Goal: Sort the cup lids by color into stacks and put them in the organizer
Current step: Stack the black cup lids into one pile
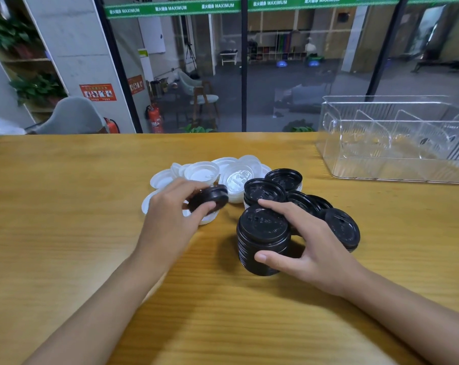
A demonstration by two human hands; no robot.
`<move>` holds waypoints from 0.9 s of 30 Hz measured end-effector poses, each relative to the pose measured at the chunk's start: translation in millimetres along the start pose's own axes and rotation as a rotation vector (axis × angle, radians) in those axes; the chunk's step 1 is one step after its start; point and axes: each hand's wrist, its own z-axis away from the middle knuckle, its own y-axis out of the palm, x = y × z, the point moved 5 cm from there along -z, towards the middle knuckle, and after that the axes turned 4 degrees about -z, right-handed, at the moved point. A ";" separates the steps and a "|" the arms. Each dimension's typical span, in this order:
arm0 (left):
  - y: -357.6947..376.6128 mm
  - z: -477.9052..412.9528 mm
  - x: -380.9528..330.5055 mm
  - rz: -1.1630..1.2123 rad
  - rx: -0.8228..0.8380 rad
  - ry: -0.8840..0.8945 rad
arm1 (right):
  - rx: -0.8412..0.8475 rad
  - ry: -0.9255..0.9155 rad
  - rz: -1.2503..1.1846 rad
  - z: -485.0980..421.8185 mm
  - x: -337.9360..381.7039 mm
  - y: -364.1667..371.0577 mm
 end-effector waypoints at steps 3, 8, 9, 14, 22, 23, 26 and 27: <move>-7.8 0.1 -6.9 0.148 -0.105 -0.062 | 0.001 0.002 -0.001 0.3 -0.4 0.4; -5.5 -1.5 -7.0 0.498 -0.053 -0.267 | 0.015 0.012 -0.017 1.0 -0.7 -0.2; -2.7 -0.1 -9.0 0.558 -0.018 -0.305 | 0.009 0.016 -0.027 1.1 -0.3 -0.1; 16.8 9.8 -24.6 0.544 0.170 -0.247 | -0.037 0.022 -0.073 -0.6 1.3 3.1; 26.1 18.8 -33.6 0.419 0.251 -0.171 | -0.002 0.013 -0.097 0.0 2.0 3.5; 25.3 19.3 -33.6 0.375 0.254 -0.146 | -0.005 0.005 -0.094 0.0 2.2 3.5; 23.1 20.8 -37.9 0.265 0.290 -0.066 | -0.009 -0.009 -0.089 -0.3 3.2 3.0; 23.1 21.3 -38.8 0.239 0.313 -0.045 | -0.009 -0.010 -0.093 -0.3 3.7 3.2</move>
